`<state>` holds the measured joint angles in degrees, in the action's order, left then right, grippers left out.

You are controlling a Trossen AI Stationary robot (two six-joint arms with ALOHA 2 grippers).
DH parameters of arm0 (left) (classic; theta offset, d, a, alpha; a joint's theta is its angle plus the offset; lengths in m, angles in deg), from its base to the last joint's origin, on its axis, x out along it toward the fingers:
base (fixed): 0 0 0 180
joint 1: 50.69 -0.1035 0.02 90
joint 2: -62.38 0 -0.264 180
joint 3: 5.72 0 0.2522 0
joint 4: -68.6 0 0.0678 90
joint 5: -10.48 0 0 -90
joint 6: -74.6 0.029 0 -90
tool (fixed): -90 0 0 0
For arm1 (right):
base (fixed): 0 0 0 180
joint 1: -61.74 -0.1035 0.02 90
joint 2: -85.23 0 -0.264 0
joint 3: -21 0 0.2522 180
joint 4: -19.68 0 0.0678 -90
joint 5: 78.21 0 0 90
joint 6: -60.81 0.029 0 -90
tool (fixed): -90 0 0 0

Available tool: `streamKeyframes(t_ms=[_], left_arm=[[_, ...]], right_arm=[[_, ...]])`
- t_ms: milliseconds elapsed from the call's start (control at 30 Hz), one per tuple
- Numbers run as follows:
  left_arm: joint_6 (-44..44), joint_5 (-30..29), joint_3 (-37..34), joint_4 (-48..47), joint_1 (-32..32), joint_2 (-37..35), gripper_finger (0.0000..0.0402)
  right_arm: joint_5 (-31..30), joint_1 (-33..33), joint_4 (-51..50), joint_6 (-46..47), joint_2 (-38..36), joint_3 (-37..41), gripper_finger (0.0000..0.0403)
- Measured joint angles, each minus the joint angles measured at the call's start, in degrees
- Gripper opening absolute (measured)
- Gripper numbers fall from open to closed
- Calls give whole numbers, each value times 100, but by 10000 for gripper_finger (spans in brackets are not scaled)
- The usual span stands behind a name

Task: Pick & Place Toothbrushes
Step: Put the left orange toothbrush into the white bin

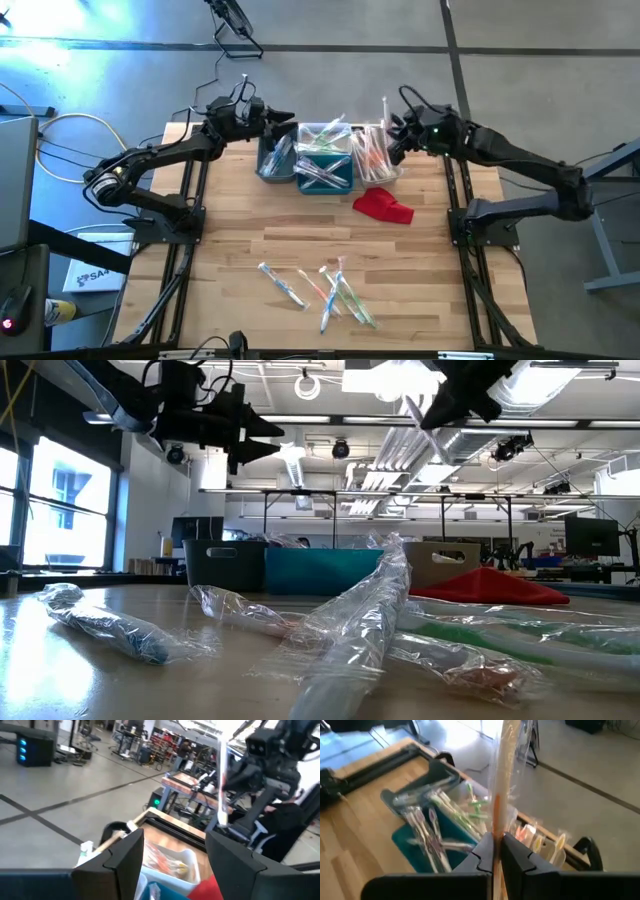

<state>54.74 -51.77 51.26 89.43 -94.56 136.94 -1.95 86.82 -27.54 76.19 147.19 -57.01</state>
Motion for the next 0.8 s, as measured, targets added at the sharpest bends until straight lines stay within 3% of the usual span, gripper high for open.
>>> streamKeyframes(t_ms=[533,800], left_arm=[[-35,-64,0,-10,-1,0,209],[-150,-62,0,-52,-1,2,209]], right_arm=[[272,956,2923,450,42,2869,5],[276,1195,3179,547,58,3445,5]])
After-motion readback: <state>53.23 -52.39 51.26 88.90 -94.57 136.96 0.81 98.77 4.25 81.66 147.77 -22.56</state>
